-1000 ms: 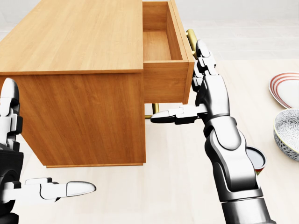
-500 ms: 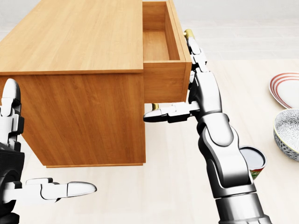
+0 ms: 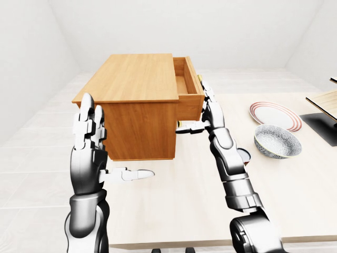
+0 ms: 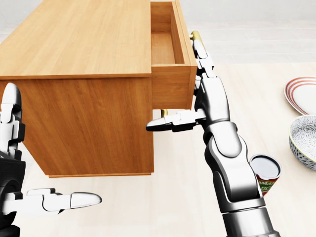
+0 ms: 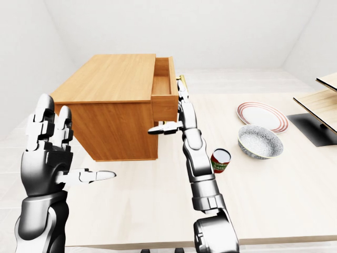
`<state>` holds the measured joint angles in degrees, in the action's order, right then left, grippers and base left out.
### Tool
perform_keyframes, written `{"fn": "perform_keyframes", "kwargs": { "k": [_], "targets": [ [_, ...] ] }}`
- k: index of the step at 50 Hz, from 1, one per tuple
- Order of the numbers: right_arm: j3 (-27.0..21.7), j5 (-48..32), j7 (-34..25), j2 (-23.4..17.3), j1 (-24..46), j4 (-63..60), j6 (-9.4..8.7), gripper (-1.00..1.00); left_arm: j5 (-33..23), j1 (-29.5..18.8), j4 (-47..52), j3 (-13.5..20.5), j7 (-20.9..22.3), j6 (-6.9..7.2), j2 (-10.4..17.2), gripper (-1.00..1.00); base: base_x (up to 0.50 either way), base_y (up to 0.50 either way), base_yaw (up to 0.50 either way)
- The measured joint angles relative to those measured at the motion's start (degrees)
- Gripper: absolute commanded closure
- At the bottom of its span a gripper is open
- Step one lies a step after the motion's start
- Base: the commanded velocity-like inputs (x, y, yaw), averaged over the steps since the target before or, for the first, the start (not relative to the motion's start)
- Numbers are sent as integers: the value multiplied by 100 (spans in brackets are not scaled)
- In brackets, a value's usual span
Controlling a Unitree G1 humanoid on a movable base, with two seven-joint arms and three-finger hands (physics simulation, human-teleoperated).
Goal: Close the top drawer of the cabinet.
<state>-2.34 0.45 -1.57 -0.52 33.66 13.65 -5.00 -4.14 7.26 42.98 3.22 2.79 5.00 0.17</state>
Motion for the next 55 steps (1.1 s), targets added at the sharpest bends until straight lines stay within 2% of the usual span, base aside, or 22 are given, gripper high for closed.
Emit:
{"fn": "perform_keyframes", "kwargs": {
  "k": [20,55],
  "targets": [
    [-80,-169,-129,194,-89,-144,0,-100,-4,12,-26,1,6,0,0,-100,0,0,0],
    [327,-102,-42,492,364,425,0,-100,8,1,-8,-4,17,0,2,-100,0,0,0]
  ]
}}
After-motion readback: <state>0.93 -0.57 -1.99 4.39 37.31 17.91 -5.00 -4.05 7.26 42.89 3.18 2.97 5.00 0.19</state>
